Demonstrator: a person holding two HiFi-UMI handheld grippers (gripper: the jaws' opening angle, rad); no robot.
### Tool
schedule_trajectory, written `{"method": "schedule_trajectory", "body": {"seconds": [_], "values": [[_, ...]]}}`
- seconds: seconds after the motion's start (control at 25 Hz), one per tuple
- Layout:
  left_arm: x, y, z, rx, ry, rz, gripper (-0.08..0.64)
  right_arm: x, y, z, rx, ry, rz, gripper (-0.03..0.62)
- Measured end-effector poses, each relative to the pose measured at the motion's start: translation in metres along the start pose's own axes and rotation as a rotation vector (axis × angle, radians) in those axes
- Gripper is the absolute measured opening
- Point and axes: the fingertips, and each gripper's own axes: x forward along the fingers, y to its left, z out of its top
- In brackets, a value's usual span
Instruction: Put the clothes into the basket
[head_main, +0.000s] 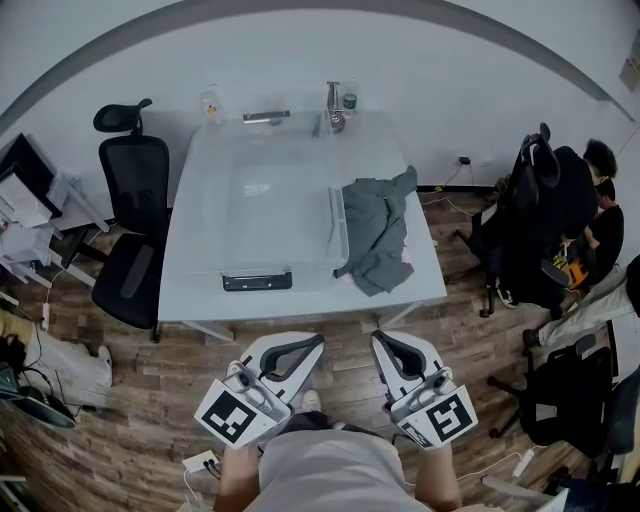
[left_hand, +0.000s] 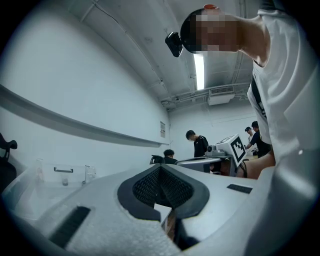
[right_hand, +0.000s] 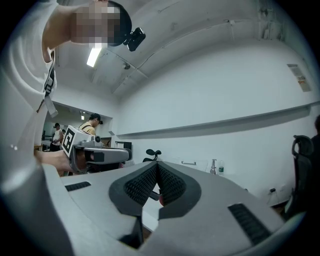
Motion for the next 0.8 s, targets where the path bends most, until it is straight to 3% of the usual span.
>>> {"method": "schedule_trajectory", "body": {"seconds": [0.48, 0.8], "values": [[0.015, 0.043, -0.001, -0.001, 0.000, -0.041, 0.005, 0.034, -0.021, 0.000, -0.015, 0.017, -0.046, 0.005], [0.057, 0.062, -0.005, 0.002, 0.011, -0.039, 0.005, 0.046, -0.064, -0.001, -0.013, 0.005, -0.038, 0.005]]}}
